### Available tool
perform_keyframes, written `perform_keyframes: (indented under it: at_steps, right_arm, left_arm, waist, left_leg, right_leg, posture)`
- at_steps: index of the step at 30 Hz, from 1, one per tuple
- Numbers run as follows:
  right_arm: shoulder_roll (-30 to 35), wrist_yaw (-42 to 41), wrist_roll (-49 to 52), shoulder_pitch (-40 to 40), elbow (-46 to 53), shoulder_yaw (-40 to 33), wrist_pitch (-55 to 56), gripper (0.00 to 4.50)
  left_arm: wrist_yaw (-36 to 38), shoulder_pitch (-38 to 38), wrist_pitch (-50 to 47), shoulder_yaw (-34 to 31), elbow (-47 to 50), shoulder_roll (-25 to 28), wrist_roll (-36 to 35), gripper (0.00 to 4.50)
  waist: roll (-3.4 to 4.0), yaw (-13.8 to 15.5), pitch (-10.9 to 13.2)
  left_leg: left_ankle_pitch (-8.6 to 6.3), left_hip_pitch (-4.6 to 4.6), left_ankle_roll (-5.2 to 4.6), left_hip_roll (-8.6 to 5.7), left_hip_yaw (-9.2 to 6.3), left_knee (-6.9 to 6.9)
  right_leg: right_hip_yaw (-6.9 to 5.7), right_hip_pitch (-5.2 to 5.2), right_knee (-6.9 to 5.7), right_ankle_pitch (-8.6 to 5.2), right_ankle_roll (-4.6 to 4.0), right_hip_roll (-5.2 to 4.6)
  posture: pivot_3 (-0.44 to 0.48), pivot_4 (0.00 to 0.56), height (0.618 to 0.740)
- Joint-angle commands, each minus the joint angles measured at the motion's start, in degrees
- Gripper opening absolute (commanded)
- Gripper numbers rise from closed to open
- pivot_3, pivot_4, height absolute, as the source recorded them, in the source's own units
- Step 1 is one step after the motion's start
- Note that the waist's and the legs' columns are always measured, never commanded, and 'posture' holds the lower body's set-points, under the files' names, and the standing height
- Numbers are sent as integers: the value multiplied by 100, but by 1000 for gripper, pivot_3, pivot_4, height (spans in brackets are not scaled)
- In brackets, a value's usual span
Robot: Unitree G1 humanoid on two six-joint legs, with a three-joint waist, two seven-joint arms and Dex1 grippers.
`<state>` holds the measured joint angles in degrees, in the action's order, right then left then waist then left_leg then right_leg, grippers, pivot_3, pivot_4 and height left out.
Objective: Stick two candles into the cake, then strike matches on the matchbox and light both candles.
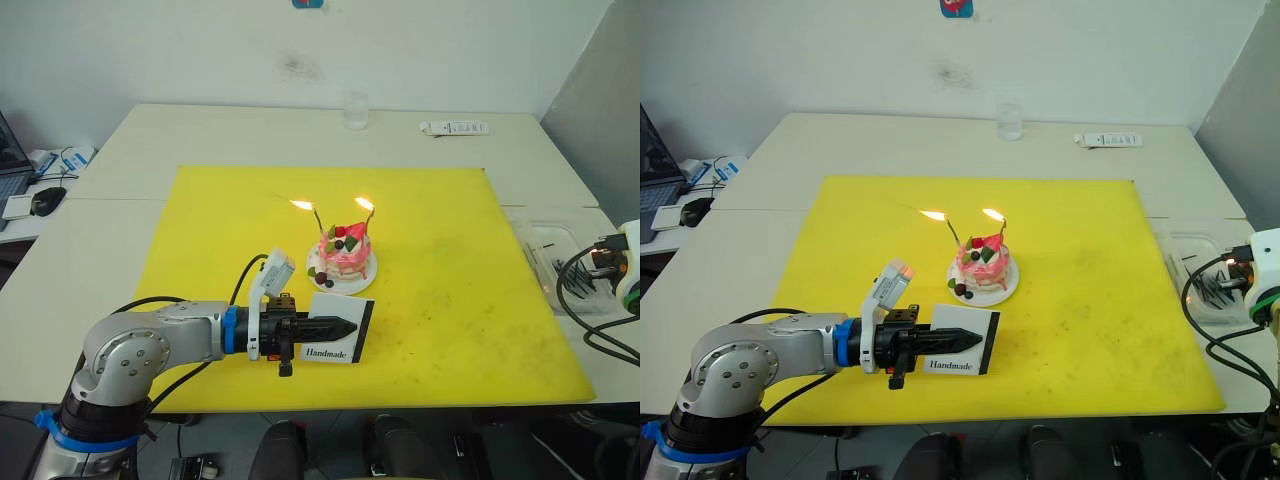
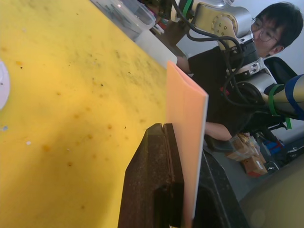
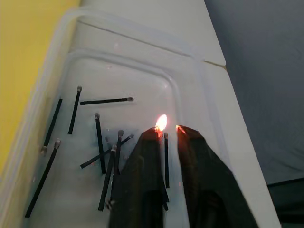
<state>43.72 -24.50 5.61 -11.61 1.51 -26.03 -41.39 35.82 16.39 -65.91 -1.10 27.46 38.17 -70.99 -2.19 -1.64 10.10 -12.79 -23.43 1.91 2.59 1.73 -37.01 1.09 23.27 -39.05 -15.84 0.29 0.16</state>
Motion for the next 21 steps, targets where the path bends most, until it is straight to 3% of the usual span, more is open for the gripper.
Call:
perform_keyframes:
  at_steps: [1,7,8,15,21]
  right_arm:
    - [38,127,124,-186,-87,-268,221,2093]
    - [127,125,299,-182,237,-423,445,4291]
    - [159,92,341,-151,342,-465,484,4460]
    - [432,-823,853,229,1523,-484,888,4460]
    - [803,-2011,1416,472,2441,-36,1346,4460]
  left_arm:
    - [-37,-7,35,-43,167,-11,-100,0]
    - [-122,-25,49,-79,142,-16,-91,0]
    - [-150,-25,52,-91,128,-22,-93,0]
    - [-434,-214,-310,-484,-2,362,-651,0]
    - [-1219,-318,-550,-558,-265,519,-1406,0]
  waist:
    - [1,0,0]
    - [3,2,-1]
    - [4,2,-1]
    - [7,-7,-2]
    - [7,4,-2]
  left_leg:
    - [0,0,0,0,0,0]
    - [0,0,0,1,0,0]
    - [0,0,0,1,0,0]
    - [0,1,0,8,-2,2]
    - [0,7,0,10,-8,3]
  right_leg:
    - [0,0,0,0,0,0]
    - [0,0,1,0,0,0]
    - [0,0,1,0,0,0]
    - [-1,0,1,-1,1,1]
    - [-8,-7,1,-1,1,-4]
  posture:
    - [0,150,740]
    - [0,150,740]
    - [0,150,740]
    - [0,150,740]
    - [0,150,740]
